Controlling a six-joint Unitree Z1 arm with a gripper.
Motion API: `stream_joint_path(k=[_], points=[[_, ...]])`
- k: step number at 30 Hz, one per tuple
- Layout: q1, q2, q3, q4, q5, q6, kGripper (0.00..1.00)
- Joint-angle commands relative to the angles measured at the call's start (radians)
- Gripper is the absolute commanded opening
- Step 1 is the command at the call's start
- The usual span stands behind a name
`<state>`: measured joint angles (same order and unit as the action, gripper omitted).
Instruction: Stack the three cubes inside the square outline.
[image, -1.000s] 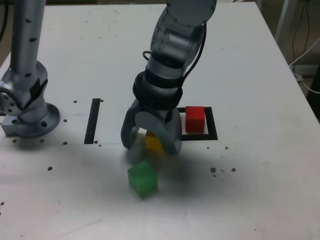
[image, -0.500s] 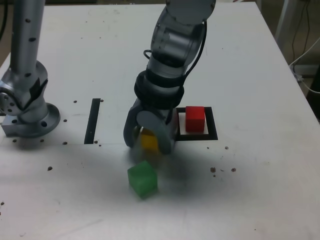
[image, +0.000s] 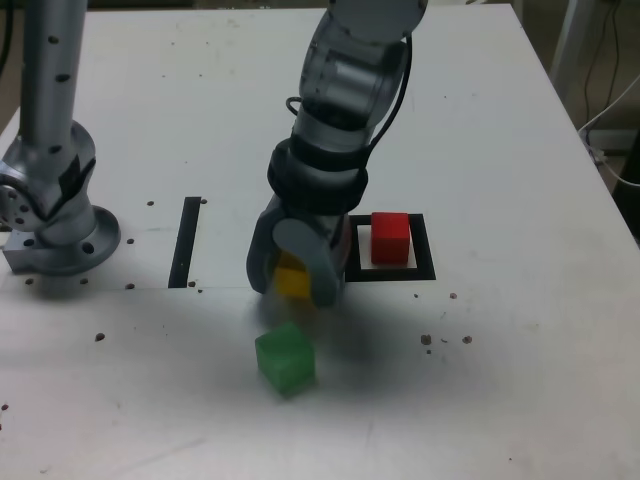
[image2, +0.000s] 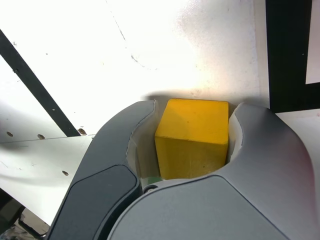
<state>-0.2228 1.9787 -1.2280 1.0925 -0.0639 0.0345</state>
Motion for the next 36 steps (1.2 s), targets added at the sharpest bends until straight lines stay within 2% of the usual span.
stream_joint_path(k=[1, 10, 19, 36], points=[[0.002, -0.023, -0.009, 0.018, 0.006, -0.009, 0.21], [0.005, -0.075, -0.138, 0.154, 0.053, -0.081, 0.22], [0.034, -0.013, -0.366, 0.278, 0.085, -0.079, 0.22], [0.145, 0.12, -0.506, 0.302, 0.067, 0.006, 0.22]])
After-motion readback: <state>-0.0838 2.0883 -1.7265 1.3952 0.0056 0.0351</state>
